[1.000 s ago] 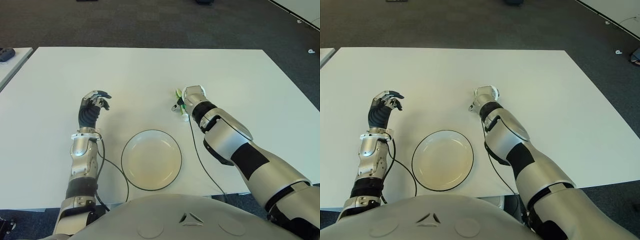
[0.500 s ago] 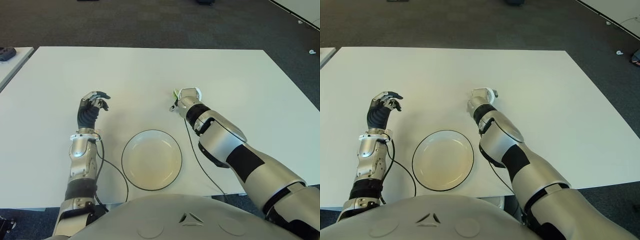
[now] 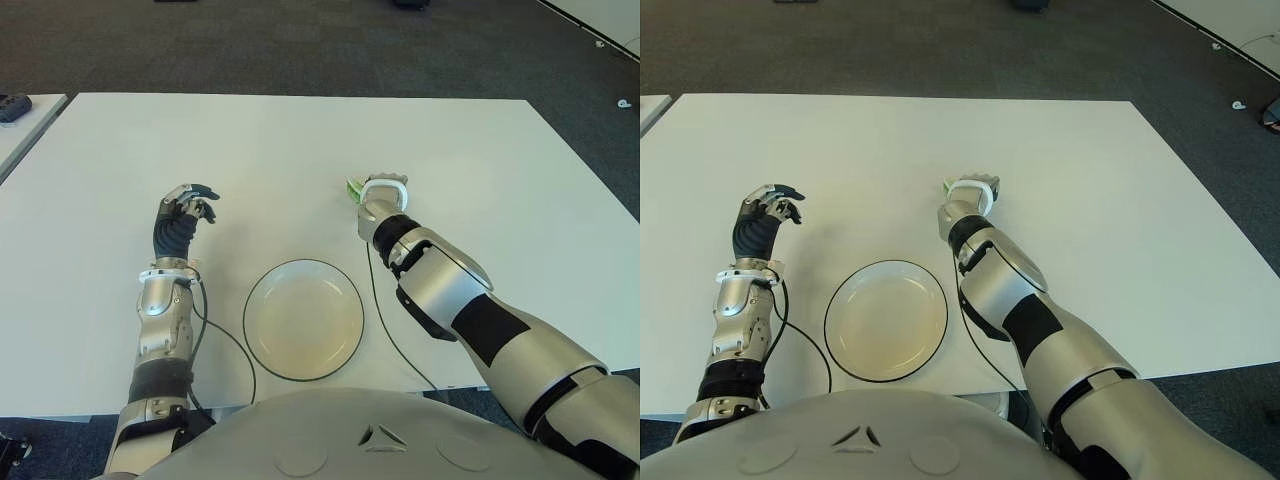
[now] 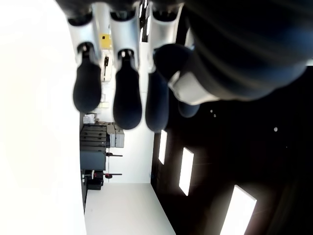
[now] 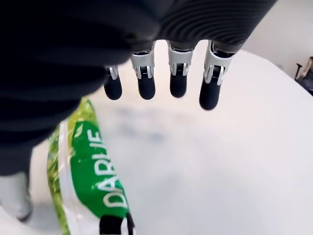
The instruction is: Put the toothpaste on the table into the plate.
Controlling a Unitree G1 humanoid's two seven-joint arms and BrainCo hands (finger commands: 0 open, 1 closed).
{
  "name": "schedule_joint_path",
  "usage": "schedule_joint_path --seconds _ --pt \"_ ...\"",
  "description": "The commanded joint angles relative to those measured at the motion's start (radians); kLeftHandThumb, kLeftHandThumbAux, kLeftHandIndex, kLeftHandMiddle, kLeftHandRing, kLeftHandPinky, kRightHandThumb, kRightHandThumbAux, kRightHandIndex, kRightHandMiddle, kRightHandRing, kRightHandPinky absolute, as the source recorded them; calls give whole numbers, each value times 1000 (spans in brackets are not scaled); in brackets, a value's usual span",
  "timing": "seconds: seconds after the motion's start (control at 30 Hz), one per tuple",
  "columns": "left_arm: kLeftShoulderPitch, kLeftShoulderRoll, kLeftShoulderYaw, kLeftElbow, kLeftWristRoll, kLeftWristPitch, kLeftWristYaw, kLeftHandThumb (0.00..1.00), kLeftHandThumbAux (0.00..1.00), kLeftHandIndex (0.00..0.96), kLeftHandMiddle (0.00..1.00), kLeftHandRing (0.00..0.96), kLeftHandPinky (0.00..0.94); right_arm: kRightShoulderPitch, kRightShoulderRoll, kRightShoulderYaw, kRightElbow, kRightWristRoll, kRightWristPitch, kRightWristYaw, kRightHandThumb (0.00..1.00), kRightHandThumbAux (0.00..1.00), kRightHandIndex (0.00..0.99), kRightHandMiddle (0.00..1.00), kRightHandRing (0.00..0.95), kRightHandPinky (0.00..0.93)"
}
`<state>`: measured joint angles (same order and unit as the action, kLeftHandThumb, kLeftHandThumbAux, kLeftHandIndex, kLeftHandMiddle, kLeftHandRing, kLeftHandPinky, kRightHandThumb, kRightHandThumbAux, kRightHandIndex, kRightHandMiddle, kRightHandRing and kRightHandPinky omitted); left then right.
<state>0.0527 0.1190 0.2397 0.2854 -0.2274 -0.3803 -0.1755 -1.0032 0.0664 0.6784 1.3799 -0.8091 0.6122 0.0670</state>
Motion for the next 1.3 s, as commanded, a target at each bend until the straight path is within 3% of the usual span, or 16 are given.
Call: schedule_joint_path --seconds 0.03,0.27,0.93,1.3 --pt "-2 -2 6 2 4 15 13 841 671 445 481 661 637 28 -3 -38 -9 36 -28 -100 599 743 376 587 616 667" --pt "-3 0 9 8 11 6 9 840 671 445 482 665 643 44 -5 -71 -12 61 -62 -213 695 725 422 693 710 764" --pt "-10 -1 14 16 16 -6 8 841 671 443 488 668 651 56 -19 -86 -11 71 -105 -298 707 720 429 782 812 851" --pt "-15 -6 15 32 1 -38 -9 841 670 442 493 671 660 57 -40 -147 -16 115 -150 -371 709 718 430 800 832 862"
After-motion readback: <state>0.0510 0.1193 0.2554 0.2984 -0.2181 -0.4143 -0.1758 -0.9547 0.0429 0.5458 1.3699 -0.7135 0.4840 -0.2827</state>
